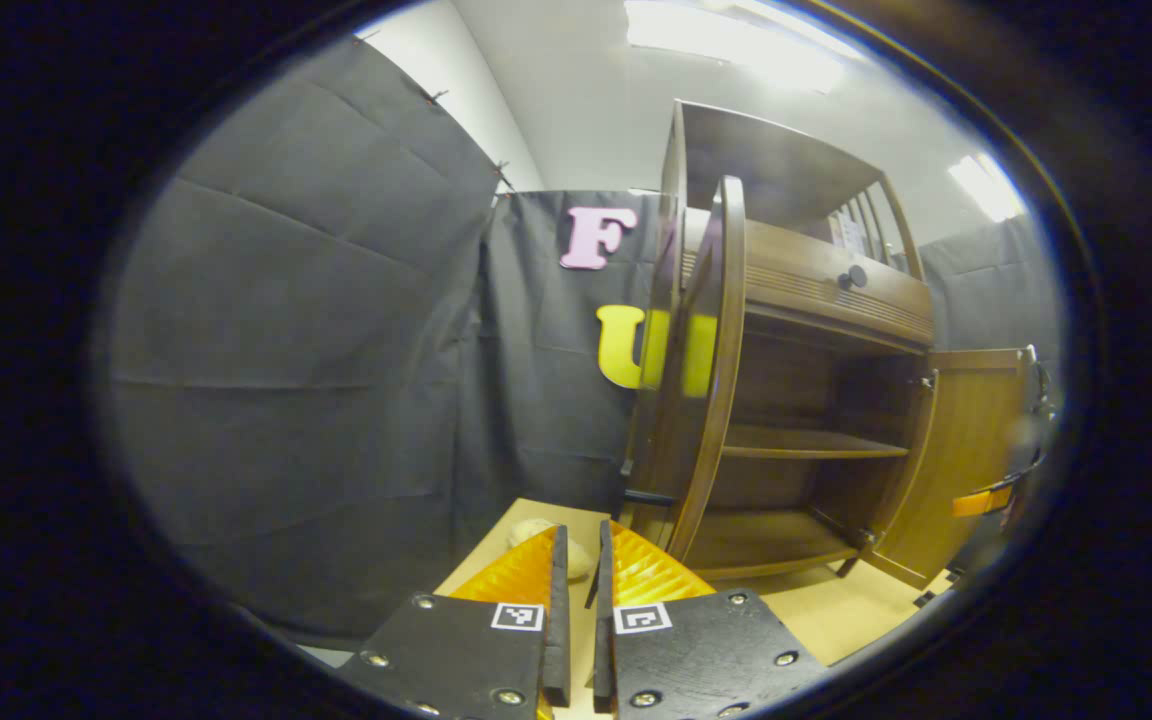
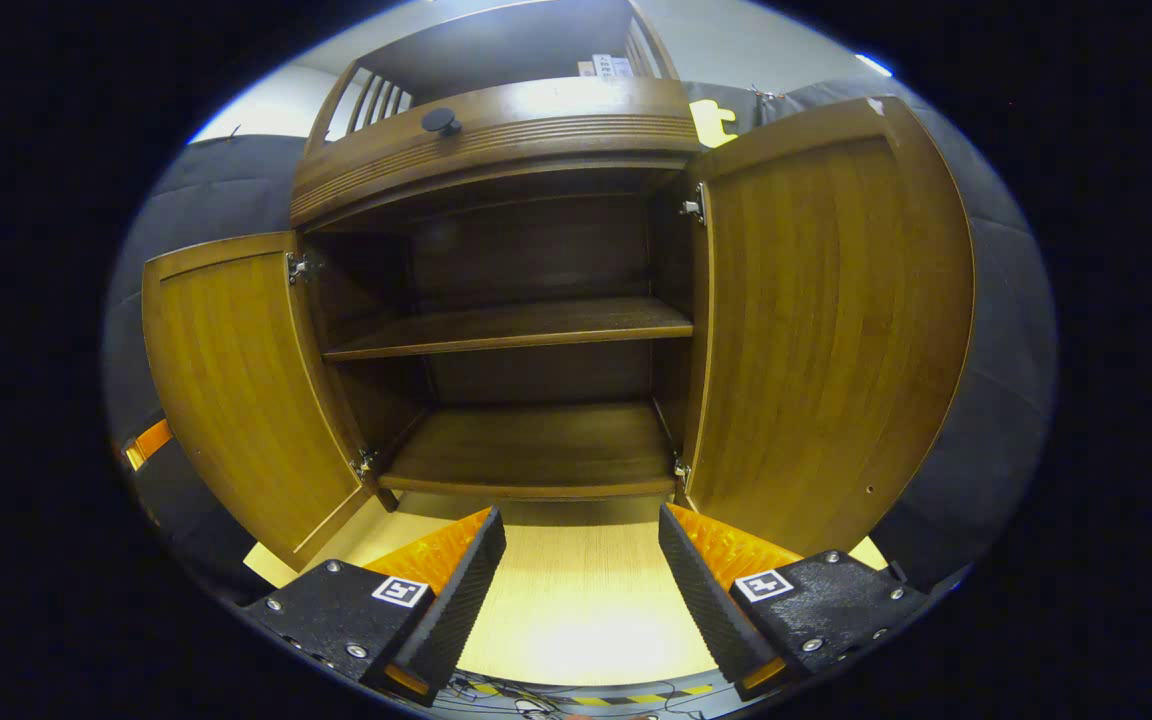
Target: Open the right door of the double-door shoe cabinet with the right hand, and open the left door with the left hand.
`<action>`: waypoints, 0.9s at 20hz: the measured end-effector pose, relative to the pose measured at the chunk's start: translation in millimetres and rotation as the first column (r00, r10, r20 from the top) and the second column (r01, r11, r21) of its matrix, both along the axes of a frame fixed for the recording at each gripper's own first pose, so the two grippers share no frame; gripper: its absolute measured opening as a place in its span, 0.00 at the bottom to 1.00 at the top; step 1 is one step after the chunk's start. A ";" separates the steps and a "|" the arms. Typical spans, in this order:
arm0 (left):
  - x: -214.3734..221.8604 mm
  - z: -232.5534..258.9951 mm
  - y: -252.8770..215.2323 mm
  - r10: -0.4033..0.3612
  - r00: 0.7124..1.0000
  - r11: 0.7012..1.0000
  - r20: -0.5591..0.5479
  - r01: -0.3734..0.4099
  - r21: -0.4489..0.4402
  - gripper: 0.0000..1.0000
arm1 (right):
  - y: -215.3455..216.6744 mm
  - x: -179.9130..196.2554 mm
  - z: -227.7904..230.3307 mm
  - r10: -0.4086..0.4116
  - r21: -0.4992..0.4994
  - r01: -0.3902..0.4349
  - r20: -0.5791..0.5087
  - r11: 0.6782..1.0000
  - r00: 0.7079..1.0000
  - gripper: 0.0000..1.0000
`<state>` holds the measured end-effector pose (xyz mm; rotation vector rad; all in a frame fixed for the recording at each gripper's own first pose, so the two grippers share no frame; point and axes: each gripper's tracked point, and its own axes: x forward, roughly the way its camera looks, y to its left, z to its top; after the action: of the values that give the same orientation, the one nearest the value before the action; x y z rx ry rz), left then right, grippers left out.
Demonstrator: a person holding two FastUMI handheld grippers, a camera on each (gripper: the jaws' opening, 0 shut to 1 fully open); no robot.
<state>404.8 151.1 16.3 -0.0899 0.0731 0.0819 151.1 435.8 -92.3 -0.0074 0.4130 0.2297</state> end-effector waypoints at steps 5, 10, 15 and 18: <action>-47.6 51.1 -4.1 0.159 0.985 0.987 0.062 -0.158 -0.025 0.97 | -18.8 -6.8 25.9 0.023 0.063 -0.027 0.058 0.998 0.998 0.91; -69.9 94.7 -66.4 0.134 0.984 0.991 0.117 -0.136 0.009 0.95 | -48.8 -29.1 54.7 0.057 0.073 -0.068 0.143 0.995 0.988 0.95; -66.2 93.1 -149.5 0.091 0.992 0.987 0.091 -0.102 0.121 0.97 | -97.2 -54.6 74.1 0.065 0.054 -0.078 0.210 0.995 0.976 0.95; -67.7 80.6 -195.0 0.053 0.996 0.995 0.066 -0.058 0.081 0.98 | -122.7 -63.7 80.2 0.055 0.037 -0.066 0.247 0.997 0.967 0.91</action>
<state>337.1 -43.9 96.9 -0.0113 0.0038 0.1374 87.4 313.1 -12.1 -0.0048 0.1601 0.2945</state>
